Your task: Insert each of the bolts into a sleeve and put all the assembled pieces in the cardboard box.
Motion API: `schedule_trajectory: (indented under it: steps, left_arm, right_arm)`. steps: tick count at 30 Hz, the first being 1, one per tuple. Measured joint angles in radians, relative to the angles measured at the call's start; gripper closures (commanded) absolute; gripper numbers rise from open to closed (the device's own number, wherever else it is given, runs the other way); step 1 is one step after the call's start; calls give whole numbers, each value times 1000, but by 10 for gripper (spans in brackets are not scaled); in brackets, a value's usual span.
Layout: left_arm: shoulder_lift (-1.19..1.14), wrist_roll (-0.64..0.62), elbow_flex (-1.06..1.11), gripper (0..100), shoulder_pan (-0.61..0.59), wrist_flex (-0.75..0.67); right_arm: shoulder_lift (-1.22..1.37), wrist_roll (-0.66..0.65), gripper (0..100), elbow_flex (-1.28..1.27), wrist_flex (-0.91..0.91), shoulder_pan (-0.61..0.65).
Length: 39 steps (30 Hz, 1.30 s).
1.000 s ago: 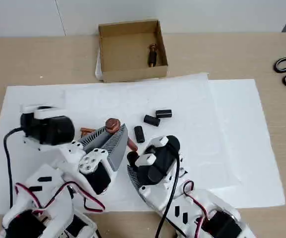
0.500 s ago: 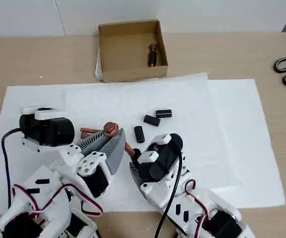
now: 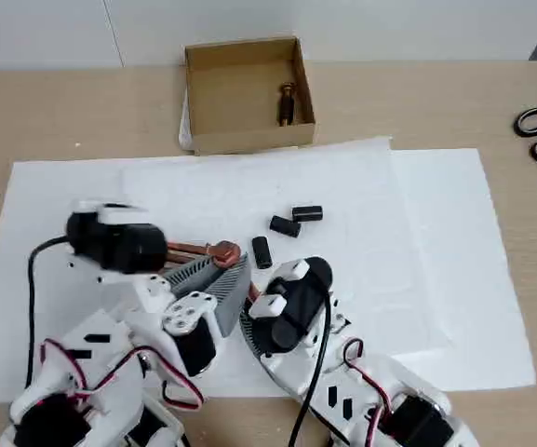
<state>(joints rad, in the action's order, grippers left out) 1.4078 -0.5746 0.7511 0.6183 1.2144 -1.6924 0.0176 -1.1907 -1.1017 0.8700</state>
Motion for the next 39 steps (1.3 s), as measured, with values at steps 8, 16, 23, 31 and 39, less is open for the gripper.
schedule_trajectory:
  steps: [8, 16, 23, 31, 39]
  left_arm:
    - [3, 57, -2, 994, -11, 0]
    - [-2, 81, -23, 994, -43, 0]
    - [-2, 81, -23, 994, -43, 0]
    - [-80, 64, -23, 994, -46, -20]
    - [-117, 54, -23, 994, -46, -34]
  right_arm:
    - [0, -2, 994, 0, 0, 0]
    - [0, -2, 994, 2, -11, 0]
    - [0, -2, 994, 2, -17, 0]
    - [0, -5, 994, 2, -5, 0]
    - [0, -5, 994, 18, -5, 0]
